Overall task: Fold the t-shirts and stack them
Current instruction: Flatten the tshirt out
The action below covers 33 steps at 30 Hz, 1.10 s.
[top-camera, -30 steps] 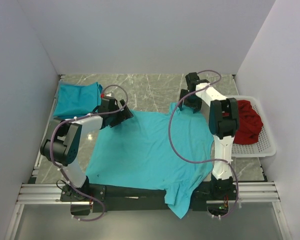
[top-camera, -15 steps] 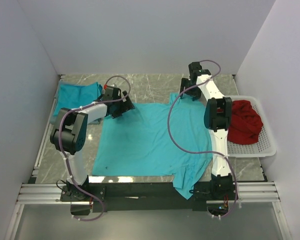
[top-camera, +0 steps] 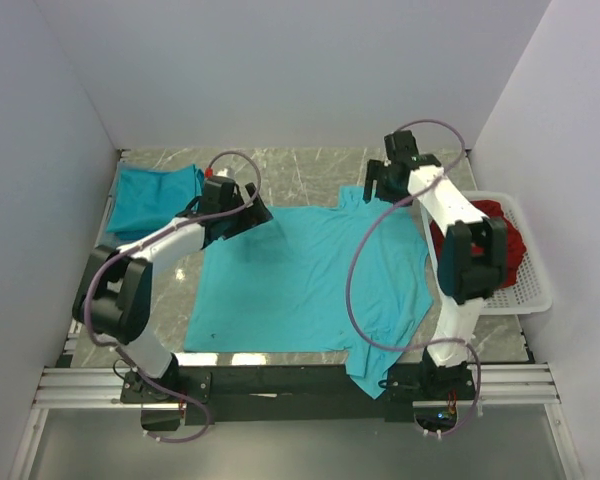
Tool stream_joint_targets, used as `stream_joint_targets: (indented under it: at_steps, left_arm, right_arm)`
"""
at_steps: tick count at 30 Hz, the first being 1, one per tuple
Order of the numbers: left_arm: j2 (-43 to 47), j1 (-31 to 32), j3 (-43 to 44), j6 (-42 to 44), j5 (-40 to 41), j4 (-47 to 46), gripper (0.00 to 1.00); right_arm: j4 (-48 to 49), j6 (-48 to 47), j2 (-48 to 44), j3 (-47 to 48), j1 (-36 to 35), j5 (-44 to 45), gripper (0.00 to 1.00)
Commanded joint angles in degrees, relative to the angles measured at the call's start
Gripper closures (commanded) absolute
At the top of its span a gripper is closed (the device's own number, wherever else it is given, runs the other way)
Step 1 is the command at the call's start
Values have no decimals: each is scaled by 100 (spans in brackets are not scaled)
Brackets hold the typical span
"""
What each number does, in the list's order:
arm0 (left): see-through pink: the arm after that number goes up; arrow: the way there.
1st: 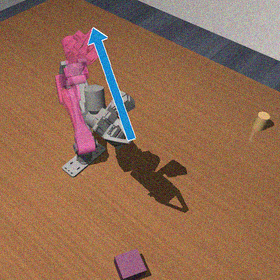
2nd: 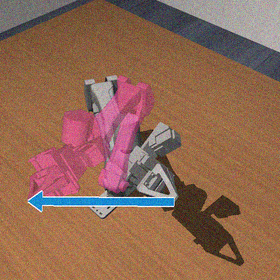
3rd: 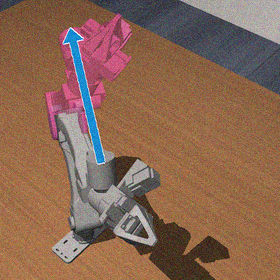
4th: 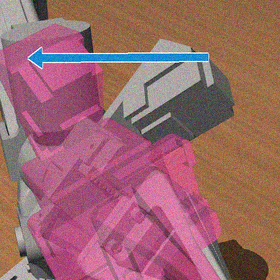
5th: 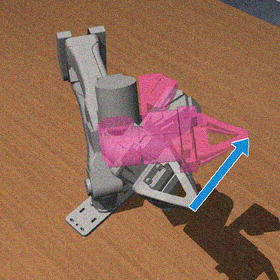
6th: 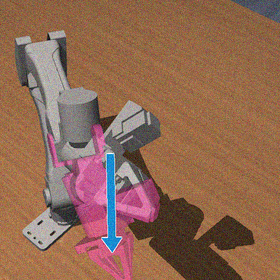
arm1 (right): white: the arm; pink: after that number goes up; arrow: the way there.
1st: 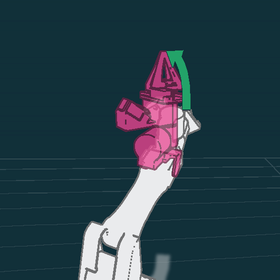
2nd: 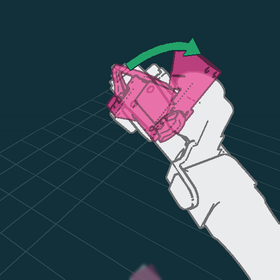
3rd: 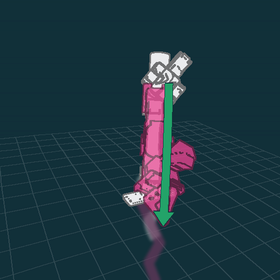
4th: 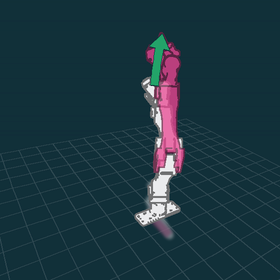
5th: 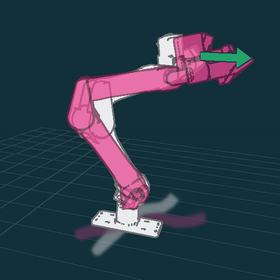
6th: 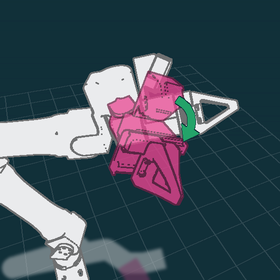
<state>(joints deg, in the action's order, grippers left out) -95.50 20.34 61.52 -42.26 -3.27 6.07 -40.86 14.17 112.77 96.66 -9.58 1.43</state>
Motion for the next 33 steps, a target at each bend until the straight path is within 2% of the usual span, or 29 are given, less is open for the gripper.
stream_joint_targets:
  at_steps: [1,4,7,12,21,26,33]
  left_arm:
    - [540,58,-569,16,37,-228,0]
    - [682,58,-930,34,37,-176,0]
    - [770,58,-1273,-28,-77,-342,1]
    - [639,58,-1441,-54,124,-387,1]
    - [-187,-82,-791,60,309,-203,1]
    - [-618,-320,-405,95,134,-185,1]
    - [-1216,-399,369,280,-68,70,1]
  right_arm:
    - [781,498,-1069,-1609,-254,305,16]
    - [948,762,-1642,-2674,-272,287,16]
    - [896,815,-1951,-3274,-290,401,16]
    - [870,666,-1988,-3628,-298,516,16]
    - [642,516,-767,-2698,-272,358,16]
    - [317,367,24,-1845,-193,279,16]
    - [-404,15,1254,7,-17,200,16]
